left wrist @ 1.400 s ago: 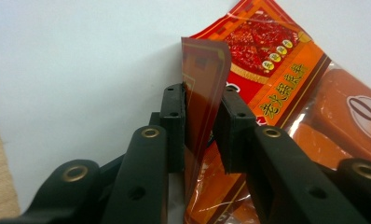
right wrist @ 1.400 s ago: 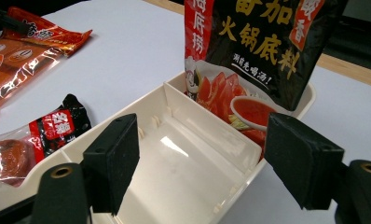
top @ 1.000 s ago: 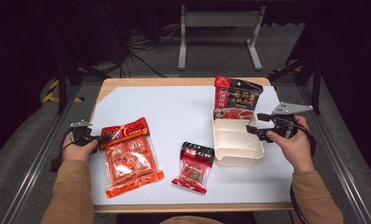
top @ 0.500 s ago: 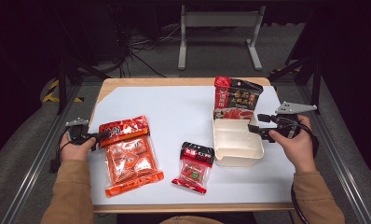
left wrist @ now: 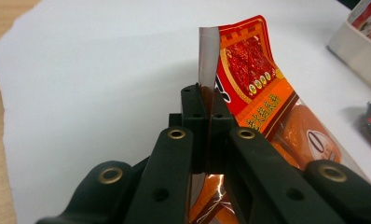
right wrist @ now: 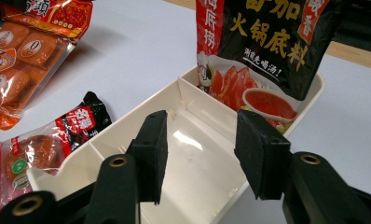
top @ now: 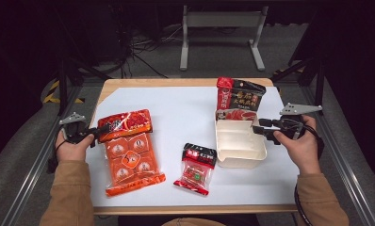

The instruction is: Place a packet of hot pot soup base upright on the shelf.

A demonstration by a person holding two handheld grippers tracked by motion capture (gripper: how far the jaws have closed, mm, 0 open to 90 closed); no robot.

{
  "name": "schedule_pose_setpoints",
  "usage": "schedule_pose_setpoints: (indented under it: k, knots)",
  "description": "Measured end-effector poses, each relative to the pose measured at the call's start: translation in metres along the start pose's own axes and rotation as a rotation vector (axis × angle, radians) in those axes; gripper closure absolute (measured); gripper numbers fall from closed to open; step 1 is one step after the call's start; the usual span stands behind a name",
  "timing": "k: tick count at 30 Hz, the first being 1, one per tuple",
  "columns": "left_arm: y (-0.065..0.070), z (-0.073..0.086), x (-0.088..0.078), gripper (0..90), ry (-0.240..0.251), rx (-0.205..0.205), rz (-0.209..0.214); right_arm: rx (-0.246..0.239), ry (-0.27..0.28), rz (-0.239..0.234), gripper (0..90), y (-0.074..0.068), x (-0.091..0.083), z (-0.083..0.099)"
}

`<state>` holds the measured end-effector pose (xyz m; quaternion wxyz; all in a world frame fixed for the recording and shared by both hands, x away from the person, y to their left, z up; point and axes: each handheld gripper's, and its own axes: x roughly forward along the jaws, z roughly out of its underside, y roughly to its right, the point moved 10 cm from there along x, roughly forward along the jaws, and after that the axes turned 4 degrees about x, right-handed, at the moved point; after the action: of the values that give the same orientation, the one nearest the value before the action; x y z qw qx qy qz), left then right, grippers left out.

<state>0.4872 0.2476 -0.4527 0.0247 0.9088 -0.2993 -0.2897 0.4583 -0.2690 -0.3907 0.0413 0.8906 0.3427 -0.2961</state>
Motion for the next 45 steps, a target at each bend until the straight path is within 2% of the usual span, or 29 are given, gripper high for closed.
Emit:
schedule_pose_setpoints:
  k: [5,9,14,19,20,21,26,35,39,45]
  knots:
    - [0.01,-0.013,-0.01,89.9,0.044,0.008,0.017,0.004,-0.002,-0.001,62.0,-0.002,-0.002,-0.001]
    - [0.021,-0.028,-0.02,89.9,0.085,0.038,0.013,-0.002,-0.004,0.004,64.7,-0.004,-0.003,-0.002]
    - [0.034,-0.044,-0.03,90.0,0.161,0.068,0.011,0.002,0.003,0.01,65.8,-0.006,-0.005,-0.005]
    - [0.046,-0.054,-0.037,90.0,0.203,0.091,0.021,-0.008,0.017,0.007,66.3,-0.011,-0.008,-0.009]
    - [0.046,-0.054,-0.037,90.0,0.203,0.091,0.021,-0.006,0.018,0.01,66.3,-0.011,-0.009,-0.01]
    - [0.05,-0.058,-0.04,90.0,0.207,0.114,0.028,0.001,0.016,0.016,67.1,-0.01,-0.009,-0.009]
    - [0.061,-0.068,-0.049,90.0,0.227,0.13,0.059,0.027,0.015,0.033,68.2,-0.008,-0.01,-0.01]
    - [0.087,-0.082,-0.062,90.0,0.264,0.197,0.086,-0.003,0.026,0.021,68.2,-0.019,-0.014,-0.017]
    - [0.101,-0.088,-0.071,90.0,0.29,0.214,0.113,-0.008,0.031,0.019,68.2,-0.021,-0.015,-0.019]
    - [0.123,-0.095,-0.08,90.0,0.309,0.271,0.14,-0.011,0.031,0.019,68.0,-0.021,-0.015,-0.021]
